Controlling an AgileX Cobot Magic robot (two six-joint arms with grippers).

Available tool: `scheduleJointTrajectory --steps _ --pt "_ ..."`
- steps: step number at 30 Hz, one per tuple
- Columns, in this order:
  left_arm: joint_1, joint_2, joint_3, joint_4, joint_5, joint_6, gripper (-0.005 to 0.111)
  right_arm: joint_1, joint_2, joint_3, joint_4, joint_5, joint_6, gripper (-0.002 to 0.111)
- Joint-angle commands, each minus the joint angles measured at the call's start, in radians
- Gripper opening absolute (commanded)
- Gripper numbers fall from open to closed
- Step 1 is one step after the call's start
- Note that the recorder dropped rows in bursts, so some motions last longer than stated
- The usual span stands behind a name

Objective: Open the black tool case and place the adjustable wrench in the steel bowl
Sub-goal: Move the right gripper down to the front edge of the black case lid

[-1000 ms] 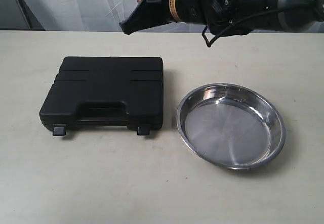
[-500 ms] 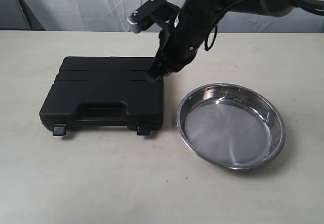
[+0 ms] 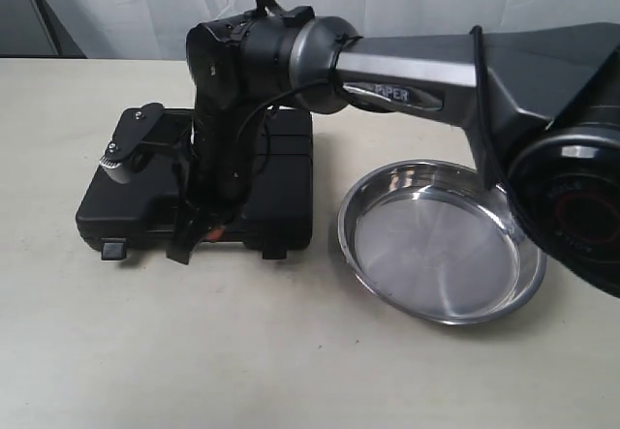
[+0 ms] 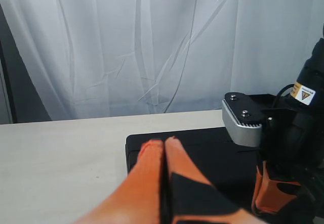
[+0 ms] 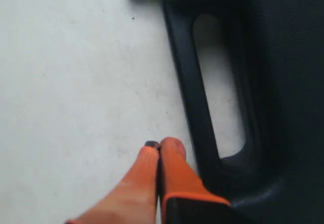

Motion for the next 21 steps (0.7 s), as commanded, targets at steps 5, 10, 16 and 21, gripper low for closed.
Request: scheduleJointTrajectory --steps 5,10,16,21 --pt "-0.007 -0.005 0.004 0.006 0.0 -0.001 0.0 0.0 0.032 -0.035 -0.023 -0.117 0.021 -0.001" --pt "-0.007 -0.005 0.004 0.006 0.0 -0.001 0.0 0.0 0.032 -0.035 -0.018 -0.168 0.021 -0.001" --pt "-0.007 -0.005 0.004 0.006 0.0 -0.001 0.0 0.0 0.032 -0.035 -0.026 -0.134 0.042 -0.001" --pt "-0.007 -0.005 0.004 0.006 0.0 -0.001 0.0 0.0 0.032 -0.035 -0.025 -0.113 0.042 -0.001"
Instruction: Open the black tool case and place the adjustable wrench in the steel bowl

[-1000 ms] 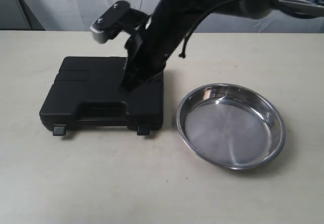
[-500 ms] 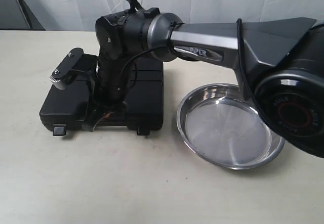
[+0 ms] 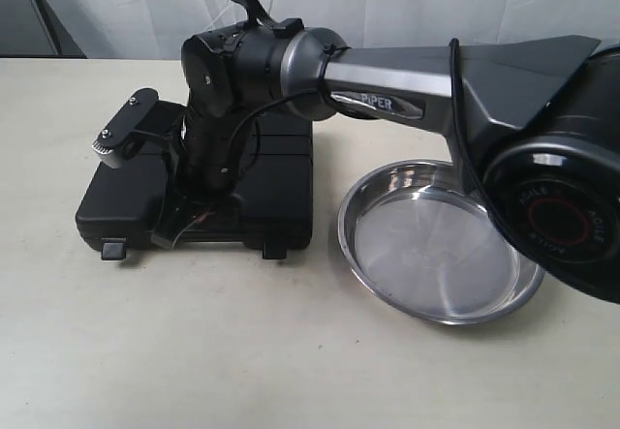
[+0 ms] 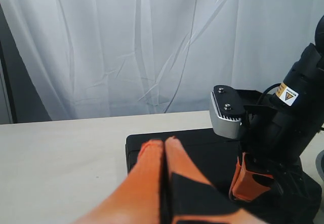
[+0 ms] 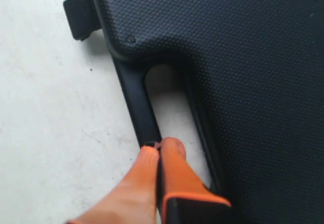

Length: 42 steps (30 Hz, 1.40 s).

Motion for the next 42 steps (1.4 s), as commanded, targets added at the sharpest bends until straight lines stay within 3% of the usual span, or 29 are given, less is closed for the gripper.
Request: scheduleJointTrajectory --steps 1,4,9,11,25,31,42 --pt "-0.007 -0.005 0.004 0.006 0.0 -0.001 0.0 0.0 -0.003 -0.008 -0.007 0.026 0.003 0.0" --pt "-0.007 -0.005 0.004 0.006 0.0 -0.001 0.0 0.0 -0.003 -0.008 -0.013 0.028 0.003 0.013" --pt "-0.007 -0.005 0.004 0.006 0.0 -0.001 0.0 0.0 -0.003 -0.008 -0.035 0.019 0.003 0.051" --pt "-0.007 -0.005 0.004 0.006 0.0 -0.001 0.0 0.0 -0.003 -0.008 -0.04 0.019 0.003 0.056" --pt "-0.007 -0.005 0.004 0.006 0.0 -0.001 0.0 0.0 0.067 -0.005 -0.059 0.028 0.001 0.048" --pt "-0.007 -0.005 0.004 0.006 0.0 -0.001 0.0 0.0 0.057 -0.005 -0.047 0.028 0.001 -0.001" --pt "-0.007 -0.005 0.004 0.006 0.0 -0.001 0.0 0.0 0.047 -0.005 -0.019 0.056 0.001 0.001"
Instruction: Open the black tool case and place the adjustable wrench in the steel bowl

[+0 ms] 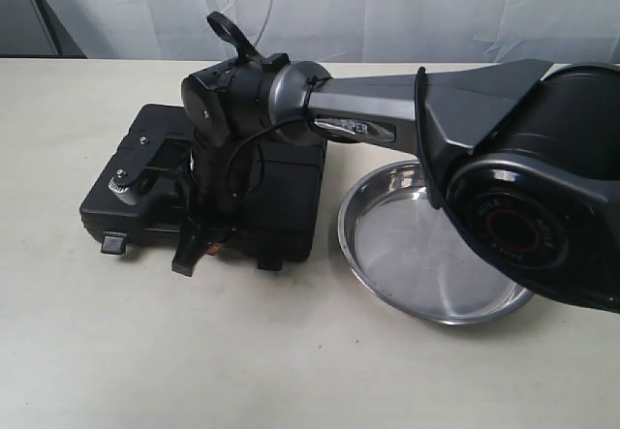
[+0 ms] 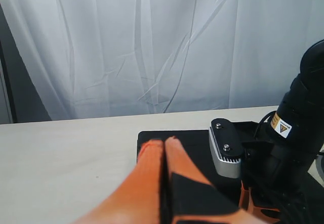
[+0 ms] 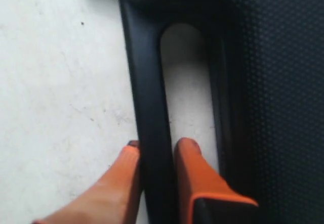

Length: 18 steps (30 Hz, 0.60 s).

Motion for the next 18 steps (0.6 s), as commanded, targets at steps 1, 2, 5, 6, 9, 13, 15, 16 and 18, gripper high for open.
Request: scheduleJointTrajectory --steps 1,2,5,6,9,13,15,16,18 --pt "-0.007 -0.005 0.004 0.006 0.0 -0.001 0.0 -0.006 -0.022 -0.005 0.031 0.02 0.014 0.002" --pt "-0.007 -0.005 0.004 0.006 0.0 -0.001 0.0 -0.006 -0.022 -0.005 0.044 0.02 0.014 0.005" --pt "-0.007 -0.005 0.004 0.006 0.0 -0.001 0.0 -0.006 -0.022 -0.005 0.087 0.028 0.014 0.024" --pt "-0.007 -0.005 0.004 0.006 0.0 -0.001 0.0 -0.006 -0.022 -0.005 0.097 0.029 0.014 0.033" --pt "-0.007 -0.005 0.004 0.006 0.0 -0.001 0.0 -0.002 -0.022 -0.005 0.093 0.036 0.014 0.041" --pt "-0.007 -0.005 0.004 0.006 0.0 -0.001 0.0 -0.002 -0.022 -0.005 0.088 0.038 0.016 0.013" --pt "-0.007 -0.005 0.004 0.006 0.0 -0.001 0.0 -0.002 -0.022 -0.005 0.086 0.039 0.014 0.0" --pt "-0.007 -0.005 0.004 0.006 0.0 -0.001 0.0 -0.002 -0.022 -0.005 0.086 0.039 0.014 0.0" --pt "-0.007 -0.005 0.004 0.006 0.0 -0.001 0.0 -0.002 -0.022 -0.005 0.086 0.043 0.014 0.0"
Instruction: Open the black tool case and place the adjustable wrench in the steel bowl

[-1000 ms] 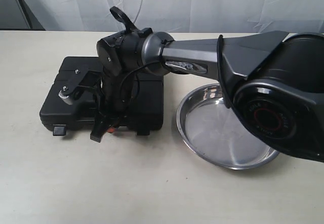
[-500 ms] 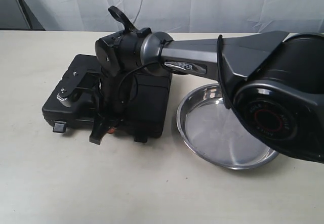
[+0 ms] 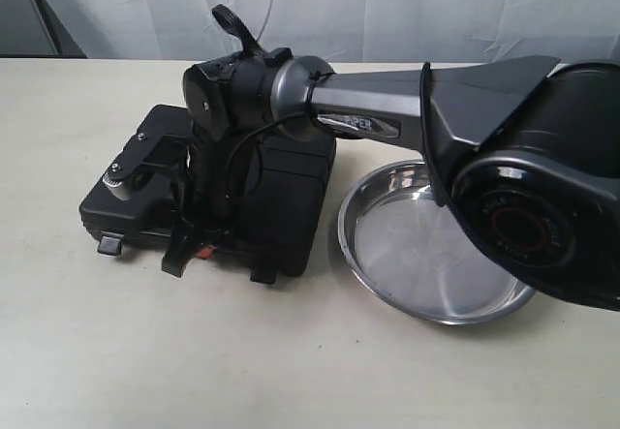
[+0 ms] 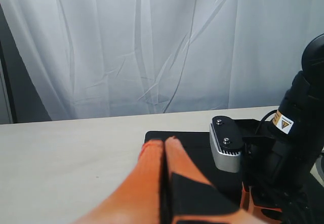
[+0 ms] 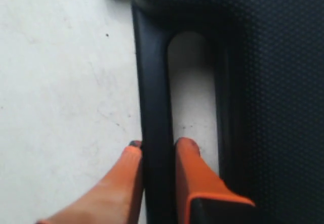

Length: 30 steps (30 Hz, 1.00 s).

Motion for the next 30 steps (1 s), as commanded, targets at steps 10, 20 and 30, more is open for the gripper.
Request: scheduleJointTrajectory --steps 10,20,30 --pt "-0.007 -0.005 0.004 0.006 0.0 -0.001 0.0 0.004 -0.093 -0.005 0.039 0.032 0.013 -0.001" --pt "-0.007 -0.005 0.004 0.006 0.0 -0.001 0.0 0.004 -0.173 -0.007 0.11 0.038 0.001 -0.001" --pt "-0.007 -0.005 0.004 0.006 0.0 -0.001 0.0 0.004 -0.222 -0.007 0.233 0.071 -0.094 -0.001"
